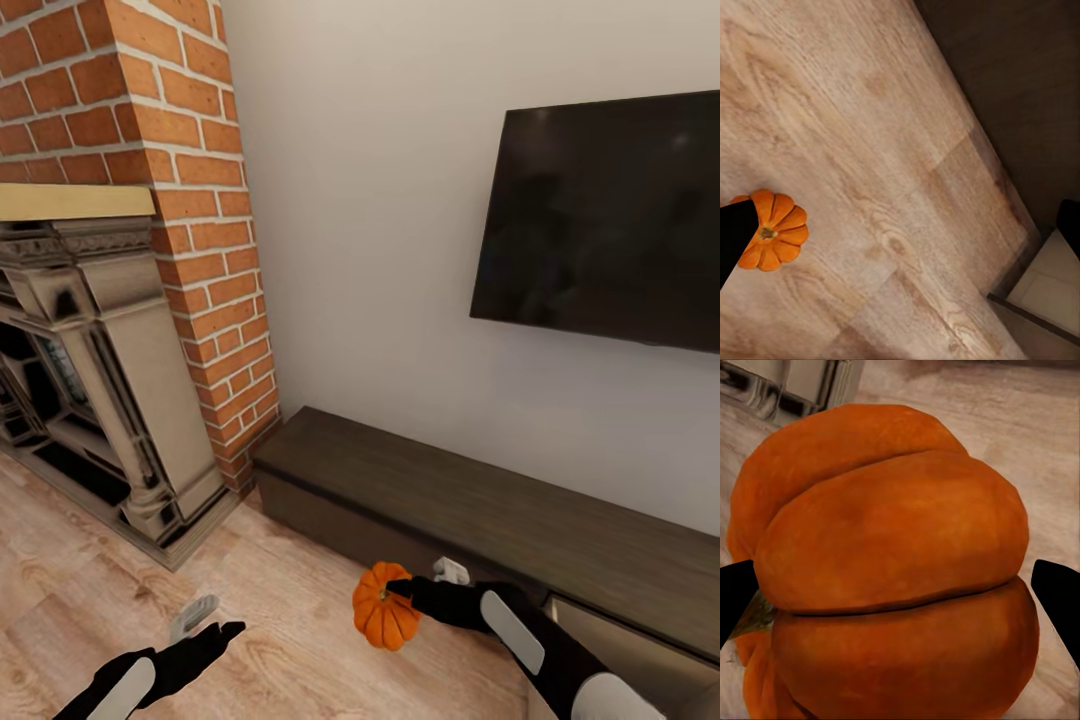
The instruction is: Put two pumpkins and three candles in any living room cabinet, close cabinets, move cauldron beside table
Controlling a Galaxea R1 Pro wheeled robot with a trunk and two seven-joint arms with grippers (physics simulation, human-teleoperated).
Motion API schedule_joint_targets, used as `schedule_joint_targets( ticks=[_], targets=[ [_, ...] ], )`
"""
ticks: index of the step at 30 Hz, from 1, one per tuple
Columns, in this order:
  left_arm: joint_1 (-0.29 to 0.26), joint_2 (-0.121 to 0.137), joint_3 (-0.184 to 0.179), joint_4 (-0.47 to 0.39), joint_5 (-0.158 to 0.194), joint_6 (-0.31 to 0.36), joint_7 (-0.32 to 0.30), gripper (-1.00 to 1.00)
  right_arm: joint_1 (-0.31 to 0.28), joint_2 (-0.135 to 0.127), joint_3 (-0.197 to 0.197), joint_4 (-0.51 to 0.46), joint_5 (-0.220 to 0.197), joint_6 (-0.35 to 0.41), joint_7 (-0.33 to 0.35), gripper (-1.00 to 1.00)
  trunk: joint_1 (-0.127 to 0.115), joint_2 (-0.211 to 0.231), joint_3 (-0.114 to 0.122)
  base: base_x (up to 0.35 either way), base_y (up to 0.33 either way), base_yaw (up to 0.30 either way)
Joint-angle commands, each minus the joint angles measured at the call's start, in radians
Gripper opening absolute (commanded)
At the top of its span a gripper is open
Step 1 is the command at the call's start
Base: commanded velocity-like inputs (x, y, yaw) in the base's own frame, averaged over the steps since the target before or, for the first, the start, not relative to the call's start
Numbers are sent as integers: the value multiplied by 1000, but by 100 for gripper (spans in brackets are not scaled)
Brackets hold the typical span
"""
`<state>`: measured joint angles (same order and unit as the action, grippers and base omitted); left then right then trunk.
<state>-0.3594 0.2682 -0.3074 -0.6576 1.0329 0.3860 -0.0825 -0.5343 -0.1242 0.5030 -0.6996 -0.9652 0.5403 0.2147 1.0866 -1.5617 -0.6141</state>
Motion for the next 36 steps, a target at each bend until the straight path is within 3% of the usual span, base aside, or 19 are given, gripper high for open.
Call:
schedule_joint_targets(
  ticks=[1, 9, 19, 36],
  targets=[
    [-1, 2, -2, 0, 7, 2, -1, 100, -1, 9, 3, -32, 3, 11, -37, -100, 4, -8, -4, 0, 0, 0],
    [-1, 4, -4, 0, 12, 5, -5, 100, -1, 25, 3, -124, 2, 98, -77, -100, 35, -64, -29, 0, 0, 0],
    [0, 10, -4, 0, 5, 7, -98, 100, -1, 23, 2, -133, 1, 107, -80, -100, 73, -134, -61, 0, 0, 0],
    [0, 11, -4, 0, 4, 10, -118, 100, -1, 24, 0, -133, 2, 140, -80, -100, 138, -253, -114, 0, 0, 0]
  ],
)
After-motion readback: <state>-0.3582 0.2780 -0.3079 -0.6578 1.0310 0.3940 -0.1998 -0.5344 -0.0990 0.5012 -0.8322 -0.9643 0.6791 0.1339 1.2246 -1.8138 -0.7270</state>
